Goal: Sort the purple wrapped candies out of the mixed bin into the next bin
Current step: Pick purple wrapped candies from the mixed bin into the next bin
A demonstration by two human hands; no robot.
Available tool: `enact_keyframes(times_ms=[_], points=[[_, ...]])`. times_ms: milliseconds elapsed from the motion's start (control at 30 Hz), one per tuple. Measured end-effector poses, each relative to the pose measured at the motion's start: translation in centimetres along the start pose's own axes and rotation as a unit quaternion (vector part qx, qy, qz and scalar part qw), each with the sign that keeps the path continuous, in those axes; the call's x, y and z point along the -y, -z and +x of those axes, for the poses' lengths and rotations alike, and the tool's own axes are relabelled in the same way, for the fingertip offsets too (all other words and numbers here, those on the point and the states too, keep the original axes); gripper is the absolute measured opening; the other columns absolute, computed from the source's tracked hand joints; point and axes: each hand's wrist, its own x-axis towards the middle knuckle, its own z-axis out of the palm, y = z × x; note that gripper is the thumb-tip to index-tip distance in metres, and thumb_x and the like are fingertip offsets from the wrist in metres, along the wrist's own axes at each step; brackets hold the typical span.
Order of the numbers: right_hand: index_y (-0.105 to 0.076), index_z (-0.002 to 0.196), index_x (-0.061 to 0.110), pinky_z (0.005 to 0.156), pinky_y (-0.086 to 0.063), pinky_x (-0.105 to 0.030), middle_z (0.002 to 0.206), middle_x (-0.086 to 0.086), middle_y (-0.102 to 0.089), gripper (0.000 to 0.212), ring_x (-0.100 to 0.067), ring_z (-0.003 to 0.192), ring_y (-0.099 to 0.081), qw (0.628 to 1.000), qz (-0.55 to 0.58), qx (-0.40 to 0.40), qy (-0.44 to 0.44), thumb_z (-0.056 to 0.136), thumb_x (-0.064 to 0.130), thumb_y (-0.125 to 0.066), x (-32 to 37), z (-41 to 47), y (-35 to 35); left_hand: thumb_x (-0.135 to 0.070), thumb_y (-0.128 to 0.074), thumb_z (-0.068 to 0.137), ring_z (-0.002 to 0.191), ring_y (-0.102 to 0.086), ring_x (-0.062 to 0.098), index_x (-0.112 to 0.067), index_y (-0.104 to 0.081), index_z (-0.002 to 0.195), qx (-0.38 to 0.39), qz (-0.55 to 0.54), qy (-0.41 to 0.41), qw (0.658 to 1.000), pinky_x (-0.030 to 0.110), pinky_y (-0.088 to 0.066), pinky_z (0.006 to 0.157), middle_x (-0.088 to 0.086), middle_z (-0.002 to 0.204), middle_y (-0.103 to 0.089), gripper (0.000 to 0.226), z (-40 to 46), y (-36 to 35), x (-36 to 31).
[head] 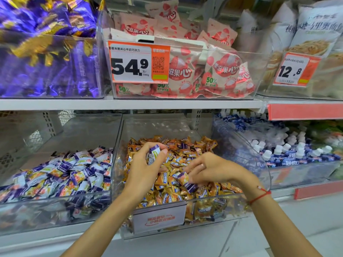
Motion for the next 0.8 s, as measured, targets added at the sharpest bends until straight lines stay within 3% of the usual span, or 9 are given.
enact_keyframes(times_ms=[67, 133, 200, 333, 467, 567, 633, 700, 800], points=[[-0.068, 0.11, 0.008, 0.063, -0.052, -0.018, 0.073, 0.012, -0.071, 0.025, -0.006, 0.07, -0.067, 0.993, 0.103, -0.053, 0.025, 0.085, 0.005, -0.069, -0.6, -0.2, 1.0, -0.023, -0.061, 0.093, 0.072, -0.065, 0.004, -0.024, -0.064, 0.101, 0.02, 0.002, 0.005, 1.0, 0.03, -0.06, 0.065, 0.001, 0.092, -0.063, 0.009, 0.0, -0.1, -0.1], [-0.071, 0.107, 0.013, 0.069, -0.054, -0.017, 0.096, -0.002, -0.073, 0.026, -0.008, 0.082, -0.067, 0.962, 0.241, -0.117, 0.055, 0.082, 0.008, -0.073, -0.7, 0.0, 1.3, -0.025, -0.061, 0.092, 0.078, -0.068, 0.007, -0.028, -0.063, 0.107, 0.048, -0.006, 0.005, 0.999, 0.024, -0.057, 0.062, 0.001, 0.1, -0.065, 0.015, 0.0, -0.4, -0.1], [-0.07, 0.111, 0.012, 0.075, -0.055, -0.018, 0.105, -0.012, -0.072, 0.029, -0.013, 0.09, -0.067, 0.931, 0.323, -0.137, 0.097, 0.083, 0.007, -0.072, -0.4, 0.6, 0.6, -0.029, -0.06, 0.091, 0.084, -0.07, 0.007, -0.031, -0.06, 0.113, 0.076, -0.004, 0.006, 0.997, 0.021, -0.056, 0.062, -0.005, 0.11, -0.064, 0.023, -0.1, -0.6, -0.2], [-0.071, 0.113, 0.014, 0.075, -0.052, -0.015, 0.097, -0.004, -0.074, 0.029, -0.009, 0.091, -0.069, 0.944, 0.259, -0.12, 0.166, 0.085, 0.008, -0.07, 1.0, 1.3, -1.5, -0.038, -0.057, 0.085, 0.091, -0.068, 0.008, -0.023, -0.058, 0.124, 0.078, -0.007, -0.003, 0.997, 0.02, -0.056, 0.065, -0.001, 0.116, -0.063, 0.042, -0.1, -0.8, -0.2], [-0.068, 0.114, 0.016, 0.082, -0.056, -0.022, 0.098, -0.003, -0.075, 0.026, -0.014, 0.094, -0.071, 0.936, 0.272, -0.131, 0.183, 0.088, 0.011, -0.067, 1.5, 1.4, -0.3, -0.036, -0.055, 0.087, 0.08, -0.067, 0.015, -0.022, -0.062, 0.104, 0.009, -0.032, -0.028, 0.999, 0.025, -0.057, 0.059, 0.006, 0.096, -0.065, 0.023, -0.1, -0.4, -0.4], [-0.069, 0.111, 0.011, 0.072, -0.056, -0.017, 0.088, -0.003, -0.075, 0.022, -0.012, 0.078, -0.07, 0.919, 0.264, -0.263, 0.127, 0.09, 0.006, -0.064, 0.3, 1.9, 2.6, -0.033, -0.054, 0.092, 0.075, -0.068, 0.013, -0.024, -0.06, 0.105, -0.007, -0.012, -0.013, 1.0, 0.032, -0.059, 0.067, 0.004, 0.095, -0.066, 0.017, 0.0, -0.2, -0.1], [-0.069, 0.107, 0.007, 0.063, -0.053, -0.014, 0.082, -0.002, -0.073, 0.018, -0.009, 0.07, -0.066, 0.92, 0.224, -0.312, 0.075, 0.092, 0.003, -0.06, -1.1, 2.7, 3.8, -0.042, -0.053, 0.088, 0.074, -0.07, 0.01, -0.022, -0.059, 0.113, -0.01, 0.001, 0.012, 1.0, 0.043, -0.058, 0.077, -0.002, 0.093, -0.067, 0.032, 0.0, -0.1, 0.2], [-0.07, 0.105, 0.008, 0.063, -0.052, -0.016, 0.082, -0.001, -0.072, 0.018, -0.009, 0.072, -0.065, 0.94, 0.16, -0.3, 0.032, 0.094, 0.004, -0.057, -2.6, 3.4, 4.3, -0.049, -0.053, 0.084, 0.074, -0.07, 0.009, -0.02, -0.058, 0.115, -0.01, 0.017, 0.025, 0.999, 0.049, -0.057, 0.079, 0.0, 0.098, -0.067, 0.043, 0.0, -0.1, 0.2], [-0.071, 0.095, 0.017, 0.065, -0.049, -0.017, 0.094, -0.001, -0.071, 0.016, -0.01, 0.078, -0.064, 0.965, 0.079, -0.251, -0.008, 0.093, 0.007, -0.058, -3.7, 4.3, 4.4, -0.043, -0.056, 0.089, 0.071, -0.068, 0.015, -0.024, -0.059, 0.113, -0.014, 0.04, 0.011, 0.999, 0.042, -0.06, 0.073, 0.004, 0.102, -0.066, 0.031, 0.0, -0.2, 0.3]])
